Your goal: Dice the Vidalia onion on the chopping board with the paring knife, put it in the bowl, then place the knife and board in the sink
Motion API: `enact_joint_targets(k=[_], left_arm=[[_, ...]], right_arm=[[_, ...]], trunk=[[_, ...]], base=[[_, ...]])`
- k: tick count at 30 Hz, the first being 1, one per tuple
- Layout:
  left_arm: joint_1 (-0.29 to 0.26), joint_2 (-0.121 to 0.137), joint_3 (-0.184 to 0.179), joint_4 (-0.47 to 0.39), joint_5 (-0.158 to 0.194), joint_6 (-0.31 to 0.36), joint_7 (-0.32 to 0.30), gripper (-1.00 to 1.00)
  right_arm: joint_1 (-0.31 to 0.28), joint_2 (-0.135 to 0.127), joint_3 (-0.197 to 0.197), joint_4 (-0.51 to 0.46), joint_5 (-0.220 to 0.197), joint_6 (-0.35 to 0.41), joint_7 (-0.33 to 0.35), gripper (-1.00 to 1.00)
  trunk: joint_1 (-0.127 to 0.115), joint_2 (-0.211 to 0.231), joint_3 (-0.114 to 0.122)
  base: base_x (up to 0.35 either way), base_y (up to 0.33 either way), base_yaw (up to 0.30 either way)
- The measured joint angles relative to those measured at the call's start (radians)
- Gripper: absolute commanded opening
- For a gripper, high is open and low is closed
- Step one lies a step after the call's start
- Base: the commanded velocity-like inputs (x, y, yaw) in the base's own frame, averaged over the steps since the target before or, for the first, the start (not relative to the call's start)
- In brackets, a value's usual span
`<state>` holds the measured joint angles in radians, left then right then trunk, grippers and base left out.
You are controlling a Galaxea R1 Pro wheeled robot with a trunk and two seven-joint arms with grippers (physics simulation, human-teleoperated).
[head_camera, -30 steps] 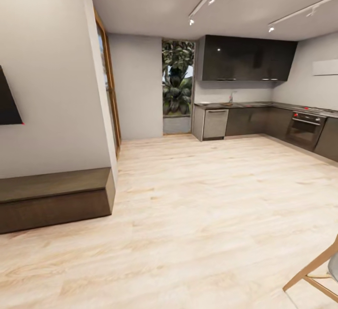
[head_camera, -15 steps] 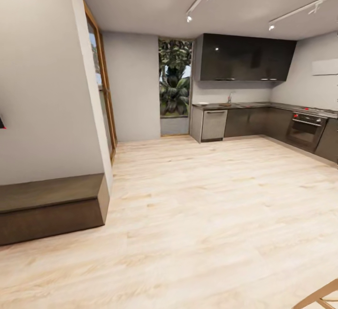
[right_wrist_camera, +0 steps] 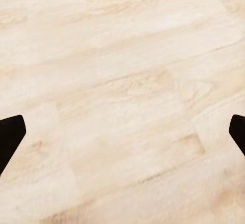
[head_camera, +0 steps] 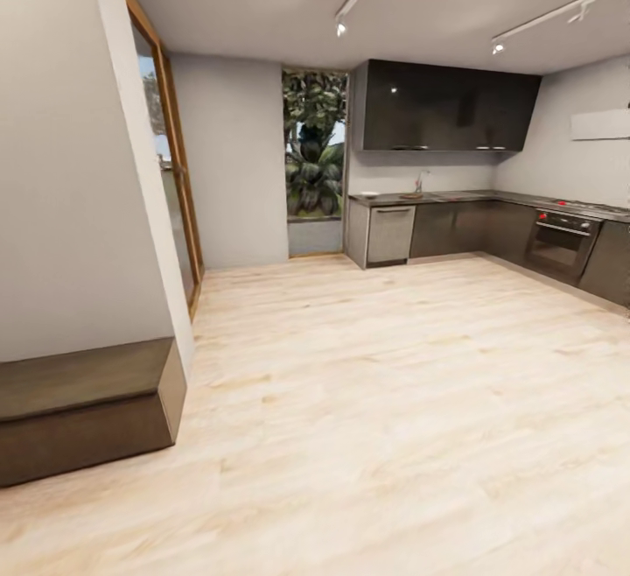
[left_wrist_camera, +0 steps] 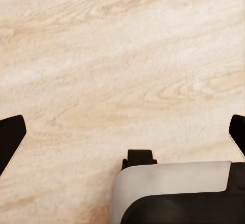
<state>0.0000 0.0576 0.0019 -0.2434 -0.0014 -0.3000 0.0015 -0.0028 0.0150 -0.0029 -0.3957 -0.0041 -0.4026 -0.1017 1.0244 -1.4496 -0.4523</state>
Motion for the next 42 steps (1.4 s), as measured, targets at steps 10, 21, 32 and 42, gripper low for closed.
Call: enact_joint_targets(k=[10,21,32,42], left_arm=[[0.0,-0.001,0.0,0.0,0.0,0.0,0.0,1.0],[0.0,-0.001,0.0,0.0,0.0,0.0,0.0,1.0],[0.0,-0.001,0.0,0.0,0.0,0.0,0.0,1.0],[0.0,-0.001,0.0,0.0,0.0,0.0,0.0,1.0]], right_arm=[[0.0,0.0,0.0,0.0,0.0,0.0,0.0,1.0],[0.0,0.0,0.0,0.0,0.0,0.0,0.0,1.0],[0.0,0.0,0.0,0.0,0.0,0.0,0.0,1.0],[0.0,0.0,0.0,0.0,0.0,0.0,0.0,1.0]], trunk=[[0.0,0.0,0.0],[0.0,0.0,0.0],[0.0,0.0,0.0],[0.0,0.0,0.0]], base=[[0.319,0.0,-0.087],[0.319,0.0,-0.125],[0.319,0.0,-0.167],[0.319,0.0,-0.183]])
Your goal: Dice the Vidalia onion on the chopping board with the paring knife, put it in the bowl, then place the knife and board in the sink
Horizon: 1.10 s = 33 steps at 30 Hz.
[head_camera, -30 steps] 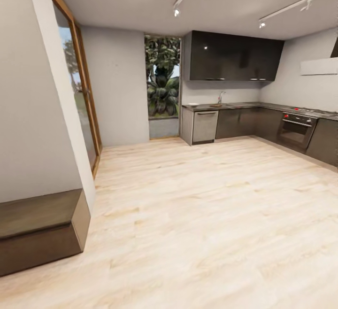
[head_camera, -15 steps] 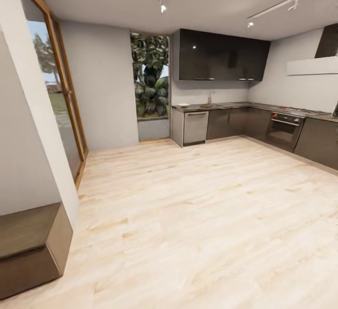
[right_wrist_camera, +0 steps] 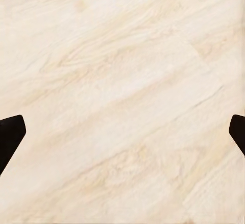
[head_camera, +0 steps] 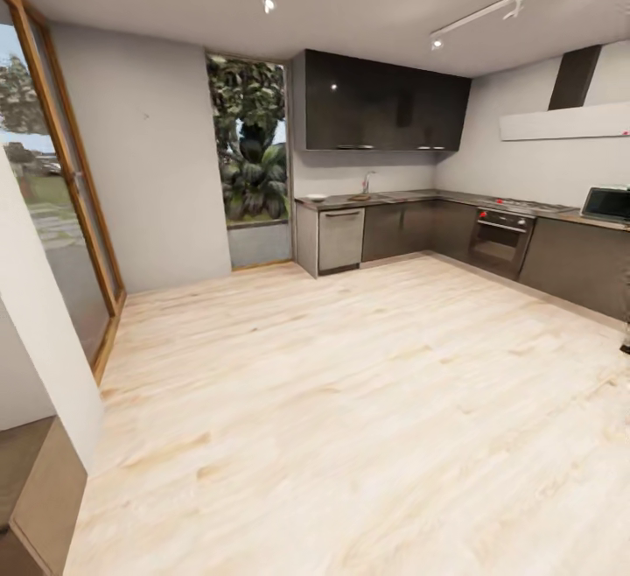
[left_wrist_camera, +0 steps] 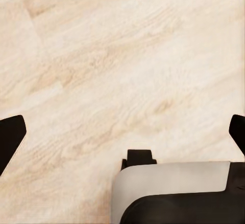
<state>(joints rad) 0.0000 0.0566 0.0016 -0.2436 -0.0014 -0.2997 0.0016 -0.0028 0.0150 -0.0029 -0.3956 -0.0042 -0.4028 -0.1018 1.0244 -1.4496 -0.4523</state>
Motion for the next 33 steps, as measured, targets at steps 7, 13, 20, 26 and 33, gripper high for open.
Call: enact_joint_targets(k=[7,13,20,26,33], left_arm=[[0.0,0.0,0.0,0.0,0.0,0.0,0.0,1.0],[0.0,0.0,0.0,0.0,0.0,0.0,0.0,1.0],[0.0,0.0,0.0,0.0,0.0,0.0,0.0,1.0],[0.0,0.001,0.0,0.0,0.0,0.0,0.0,1.0],[0.0,0.001,0.0,0.0,0.0,0.0,0.0,1.0]], right_arm=[[0.0,0.0,0.0,0.0,0.0,0.0,0.0,1.0],[0.0,0.0,0.0,0.0,0.0,0.0,0.0,1.0],[0.0,0.0,0.0,0.0,0.0,0.0,0.0,1.0],[0.0,0.0,0.0,0.0,0.0,0.0,0.0,1.0],[0.0,0.0,0.0,0.0,0.0,0.0,0.0,1.0]], trunk=[[0.0,0.0,0.0],[0.0,0.0,0.0],[0.0,0.0,0.0],[0.0,0.0,0.0],[0.0,0.0,0.0]], base=[[0.319,0.0,-0.184],[0.319,0.0,-0.184],[0.319,0.0,-0.184],[0.319,0.0,-0.184],[0.319,0.0,-0.184]])
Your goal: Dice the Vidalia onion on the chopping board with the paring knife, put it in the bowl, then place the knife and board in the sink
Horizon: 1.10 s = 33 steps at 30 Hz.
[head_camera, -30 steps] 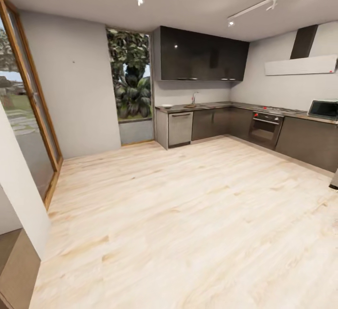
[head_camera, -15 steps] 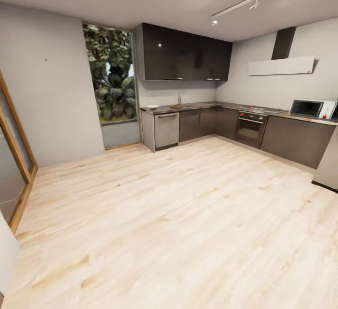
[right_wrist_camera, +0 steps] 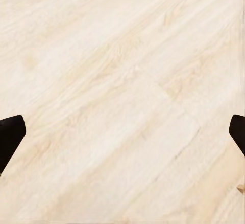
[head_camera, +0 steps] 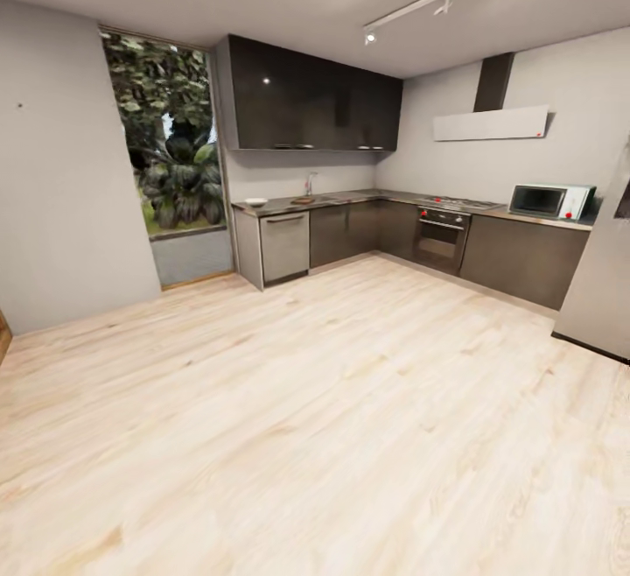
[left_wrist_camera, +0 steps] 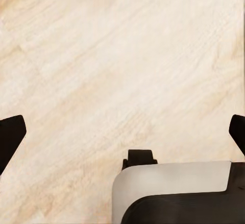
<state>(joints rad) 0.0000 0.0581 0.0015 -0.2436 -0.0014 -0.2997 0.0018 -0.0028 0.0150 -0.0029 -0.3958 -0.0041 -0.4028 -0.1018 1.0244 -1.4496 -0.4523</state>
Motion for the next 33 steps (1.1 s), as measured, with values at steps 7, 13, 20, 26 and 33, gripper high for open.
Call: enact_joint_targets(k=[7,13,20,26,33], left_arm=[[0.0,0.0,0.0,0.0,0.0,0.0,0.0,1.0],[0.0,-0.001,0.0,0.0,0.0,0.0,0.0,1.0],[0.0,0.0,0.0,0.0,0.0,0.0,0.0,1.0],[0.0,0.0,0.0,0.0,0.0,0.0,0.0,1.0],[0.0,0.0,0.0,0.0,0.0,0.0,0.0,1.0]], right_arm=[[0.0,0.0,0.0,0.0,0.001,0.0,0.0,1.0],[0.0,0.0,0.0,0.0,0.0,0.0,0.0,1.0],[0.0,0.0,0.0,0.0,0.0,0.0,0.0,1.0],[0.0,0.0,0.0,0.0,0.001,0.0,0.0,1.0],[0.0,0.0,0.0,0.0,0.001,0.0,0.0,1.0]], trunk=[[0.0,0.0,0.0],[0.0,0.0,0.0],[0.0,0.0,0.0],[0.0,0.0,0.0],[0.0,0.0,0.0]], base=[[0.319,0.0,-0.183],[0.319,0.0,-0.176],[0.319,0.0,-0.167],[0.319,0.0,-0.157],[0.319,0.0,-0.131]])
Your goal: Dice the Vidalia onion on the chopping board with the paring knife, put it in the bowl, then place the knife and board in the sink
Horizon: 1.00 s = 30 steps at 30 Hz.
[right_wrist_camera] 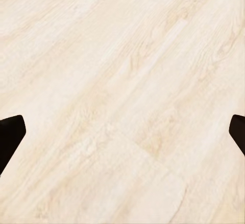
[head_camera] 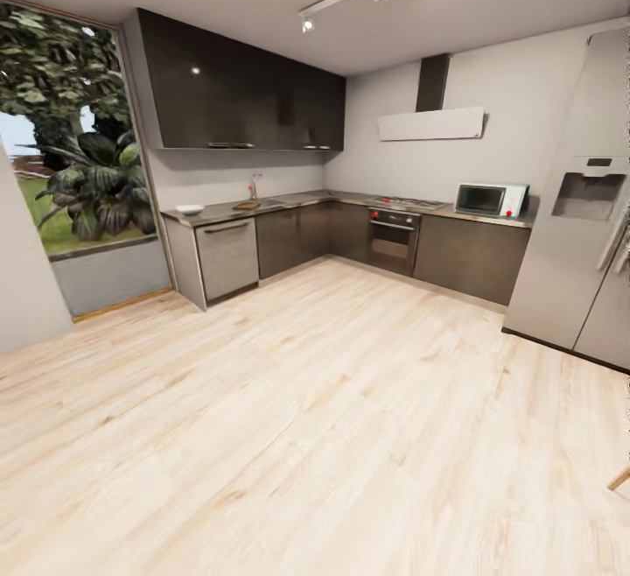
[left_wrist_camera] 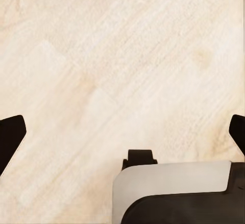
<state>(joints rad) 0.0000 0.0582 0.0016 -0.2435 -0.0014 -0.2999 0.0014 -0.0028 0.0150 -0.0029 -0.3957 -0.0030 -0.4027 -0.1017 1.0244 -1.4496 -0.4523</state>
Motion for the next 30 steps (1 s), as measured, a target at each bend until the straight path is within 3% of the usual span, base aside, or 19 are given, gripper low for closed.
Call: enact_joint_targets(k=[30], left_arm=[[0.0,0.0,0.0,0.0,0.0,0.0,0.0,1.0]], right_arm=[[0.0,0.0,0.0,0.0,0.0,0.0,0.0,1.0]], trunk=[[0.0,0.0,0.0]], base=[[0.319,0.0,-0.02]])
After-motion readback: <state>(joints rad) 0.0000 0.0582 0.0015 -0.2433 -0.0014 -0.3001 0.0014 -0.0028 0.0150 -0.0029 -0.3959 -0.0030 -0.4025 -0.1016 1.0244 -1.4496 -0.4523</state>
